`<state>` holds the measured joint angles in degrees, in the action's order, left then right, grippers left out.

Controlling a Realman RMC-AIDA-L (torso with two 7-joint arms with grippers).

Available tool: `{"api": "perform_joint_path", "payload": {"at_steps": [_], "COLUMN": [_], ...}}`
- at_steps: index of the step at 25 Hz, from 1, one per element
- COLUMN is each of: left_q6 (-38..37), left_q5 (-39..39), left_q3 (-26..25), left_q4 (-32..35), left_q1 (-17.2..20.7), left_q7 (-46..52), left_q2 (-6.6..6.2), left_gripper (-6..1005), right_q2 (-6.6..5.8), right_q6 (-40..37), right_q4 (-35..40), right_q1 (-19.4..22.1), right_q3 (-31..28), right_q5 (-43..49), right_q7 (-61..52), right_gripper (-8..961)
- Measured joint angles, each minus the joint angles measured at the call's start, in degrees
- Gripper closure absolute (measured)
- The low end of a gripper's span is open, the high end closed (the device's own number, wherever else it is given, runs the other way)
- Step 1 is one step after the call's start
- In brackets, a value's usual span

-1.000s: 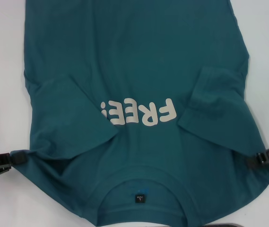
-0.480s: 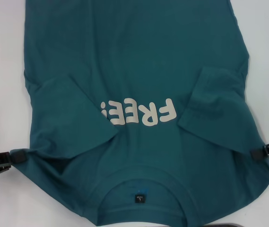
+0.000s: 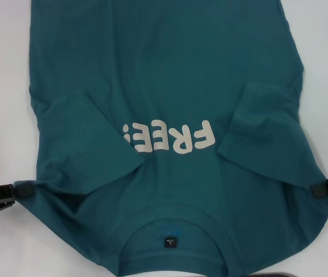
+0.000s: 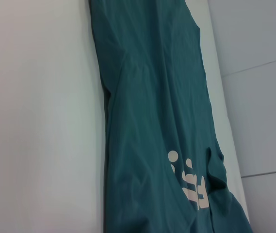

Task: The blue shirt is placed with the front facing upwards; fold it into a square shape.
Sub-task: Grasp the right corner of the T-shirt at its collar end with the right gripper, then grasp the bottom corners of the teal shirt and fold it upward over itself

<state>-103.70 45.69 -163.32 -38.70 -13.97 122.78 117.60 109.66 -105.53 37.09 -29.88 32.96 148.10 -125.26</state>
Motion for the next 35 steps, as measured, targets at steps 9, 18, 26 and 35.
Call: {"api": "perform_joint_path", "payload": {"at_steps": [9,18,26,35], "left_q6": [-0.36,-2.01,-3.46,-4.06], "left_q5": [0.00,-2.93,-6.44,-8.77], "left_q3": [1.27,3.45,3.83,3.41], "left_q4": [-0.13,-2.23,-4.62,-6.60], "left_q1": [0.12,1.52,2.49,4.02], "left_q7": [0.58,0.97,1.49,1.49], "left_q2": [-0.43,-0.99,-1.01,-0.39], "left_gripper": [962,961,962,961], "right_q2": [-0.79,-2.82,-2.79,-2.94], "right_q6": [-0.35,-2.01,-2.05,-1.98], "right_q4": [0.93,2.26,2.28,2.28], "right_q1": [0.20,0.64,1.10,1.37], "right_q3": [0.73,0.74,0.81,0.20], "right_q5": [2.95,5.86,8.77,10.43], "right_q7": [-0.69,-2.33,-2.55,-2.85], "right_gripper": [931,927,923,918]}}
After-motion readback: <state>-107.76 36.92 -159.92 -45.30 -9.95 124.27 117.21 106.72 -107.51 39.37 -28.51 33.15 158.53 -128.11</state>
